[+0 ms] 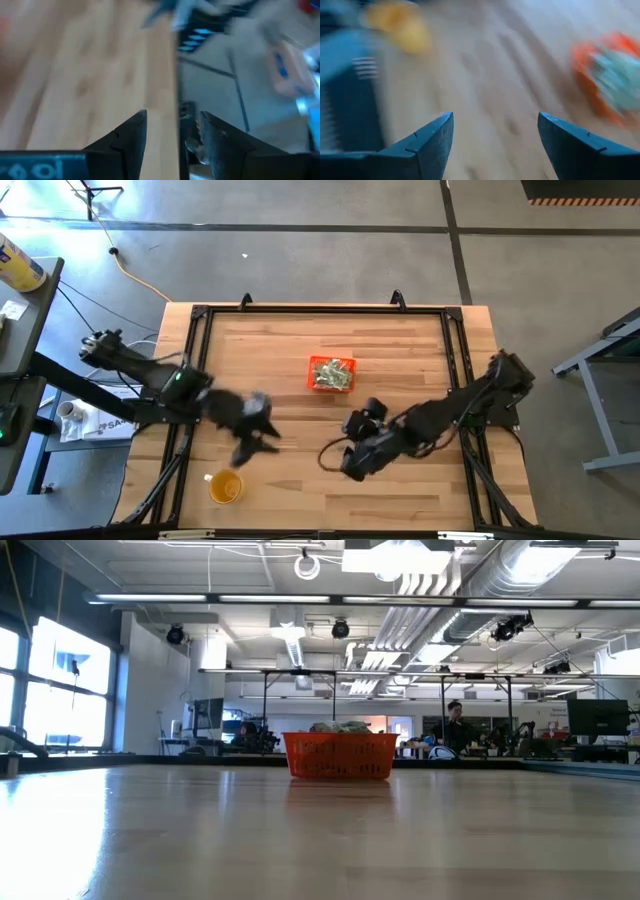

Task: Pick and place Stevia / Truvia into bins
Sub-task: Return to Home Position

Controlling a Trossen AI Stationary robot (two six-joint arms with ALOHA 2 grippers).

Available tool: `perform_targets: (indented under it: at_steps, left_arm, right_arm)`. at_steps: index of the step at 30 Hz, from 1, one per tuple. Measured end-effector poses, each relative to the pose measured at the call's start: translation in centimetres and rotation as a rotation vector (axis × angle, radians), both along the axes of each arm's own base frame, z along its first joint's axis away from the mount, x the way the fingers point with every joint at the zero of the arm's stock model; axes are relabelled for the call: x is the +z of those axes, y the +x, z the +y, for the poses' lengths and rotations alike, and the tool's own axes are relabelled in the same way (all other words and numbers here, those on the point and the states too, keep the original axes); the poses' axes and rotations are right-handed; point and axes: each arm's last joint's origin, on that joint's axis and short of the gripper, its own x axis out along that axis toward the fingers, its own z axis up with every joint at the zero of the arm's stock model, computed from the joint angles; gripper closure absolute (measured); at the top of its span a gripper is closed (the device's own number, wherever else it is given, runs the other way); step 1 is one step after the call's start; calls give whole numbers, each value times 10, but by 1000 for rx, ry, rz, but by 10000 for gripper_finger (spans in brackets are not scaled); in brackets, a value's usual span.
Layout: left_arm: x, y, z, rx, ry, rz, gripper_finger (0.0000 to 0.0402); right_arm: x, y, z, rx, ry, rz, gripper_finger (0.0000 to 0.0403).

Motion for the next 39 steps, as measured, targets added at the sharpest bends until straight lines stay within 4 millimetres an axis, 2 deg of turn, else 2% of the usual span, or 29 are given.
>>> perform_targets:
  at_steps: [3,5,8,10,11,13,14,16,17,18,20,23,24,26,28,31,34,37,39]
  left_arm:
    - [-12,4,-16,-122,60,-188,185]
    - [-36,13,-22,-146,21,-294,186]
    - [-79,20,-30,-218,-101,-452,186]
    - [-93,20,-19,-217,-124,-544,185]
    - [-91,22,-10,-204,-116,-594,186]
    - [-82,16,15,-209,-88,-621,186]
    - [-76,12,26,-224,-72,-627,186]
    - [-65,3,47,-234,-33,-617,186]
    - [-66,-7,58,-218,-13,-566,186]
    - [-69,-14,68,-190,6,-515,186]
    - [-61,-28,82,-130,49,-503,186]
    - [-57,-57,91,-109,69,-496,186]
    - [-56,-67,91,-110,73,-521,185]
    - [-68,-83,90,-104,74,-509,186]
    - [-74,-92,91,-78,75,-557,186]
    - [-96,-109,91,-33,58,-555,185]
    - [-120,-123,92,28,42,-523,186]
    - [-128,-136,92,84,7,-543,186]
    - [-137,-145,91,93,-11,-485,186]
  right_arm:
    - [9,7,-7,221,68,-165,123]
    - [-8,13,-10,343,174,-312,123]
    - [-52,11,-20,479,393,-494,123]
    - [-66,4,-37,597,535,-570,123]
    - [-60,-2,-50,643,583,-627,123]
    - [-31,-14,-76,684,585,-794,123]
    - [-20,-24,-87,684,541,-835,123]
    - [-9,-44,-101,646,434,-819,123]
    - [-7,-53,-107,605,384,-794,123]
    - [-8,-63,-113,549,343,-748,123]
    - [-16,-84,-123,429,277,-644,123]
    - [-16,-116,-135,293,247,-686,123]
    - [-23,-123,-137,267,253,-691,123]
    - [-29,-137,-140,243,256,-789,123]
    - [-48,-146,-142,198,251,-830,123]
    - [-67,-158,-145,134,225,-915,123]
    - [-92,-166,-148,74,194,-873,123]
    - [-120,-171,-150,47,172,-785,123]
    - [-132,-175,-150,47,171,-765,123]
